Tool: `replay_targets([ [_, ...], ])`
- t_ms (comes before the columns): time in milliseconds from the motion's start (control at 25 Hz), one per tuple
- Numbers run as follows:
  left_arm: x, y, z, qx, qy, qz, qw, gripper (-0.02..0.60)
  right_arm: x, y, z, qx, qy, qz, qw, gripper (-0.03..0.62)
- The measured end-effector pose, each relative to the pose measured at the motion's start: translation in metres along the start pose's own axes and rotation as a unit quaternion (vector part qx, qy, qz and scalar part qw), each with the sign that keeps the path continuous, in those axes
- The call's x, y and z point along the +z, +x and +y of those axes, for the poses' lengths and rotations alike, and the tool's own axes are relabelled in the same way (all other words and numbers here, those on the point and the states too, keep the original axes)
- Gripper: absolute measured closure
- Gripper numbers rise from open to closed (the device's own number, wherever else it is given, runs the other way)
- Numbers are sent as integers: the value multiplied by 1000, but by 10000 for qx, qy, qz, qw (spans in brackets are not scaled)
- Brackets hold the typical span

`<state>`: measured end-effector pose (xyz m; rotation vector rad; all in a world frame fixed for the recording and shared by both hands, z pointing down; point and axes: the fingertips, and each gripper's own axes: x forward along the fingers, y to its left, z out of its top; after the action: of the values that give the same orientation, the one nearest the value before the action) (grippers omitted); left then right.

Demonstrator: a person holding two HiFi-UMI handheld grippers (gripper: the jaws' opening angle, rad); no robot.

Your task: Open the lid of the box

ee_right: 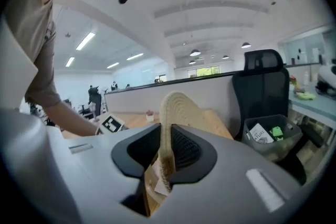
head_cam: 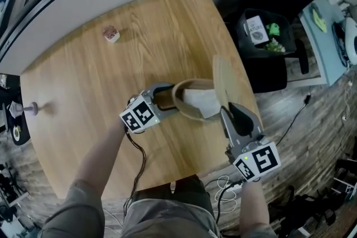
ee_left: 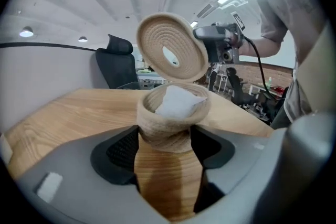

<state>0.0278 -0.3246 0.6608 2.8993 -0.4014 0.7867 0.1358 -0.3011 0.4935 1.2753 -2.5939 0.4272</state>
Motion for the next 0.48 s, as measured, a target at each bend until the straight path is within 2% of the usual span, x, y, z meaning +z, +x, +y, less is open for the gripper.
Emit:
replay_targets([
  [120,0,-15,-2,342,-313,27,9989,290,20,-22,-24,-366,638,-427,9964,528],
  [280,11,-49,-4,797,-764,-152,9938,301,45,-51,-35,-600,975,-811,9901,530],
  [360,29,-73,1,1194,-925,-360,9879,318,63,-65,-33,-640,1032,-1006,9875,528],
  [480,64,-117,8,1942,-1067,-759,9722,343,93,-87,-27,-678,1019,-1288,9841,529],
])
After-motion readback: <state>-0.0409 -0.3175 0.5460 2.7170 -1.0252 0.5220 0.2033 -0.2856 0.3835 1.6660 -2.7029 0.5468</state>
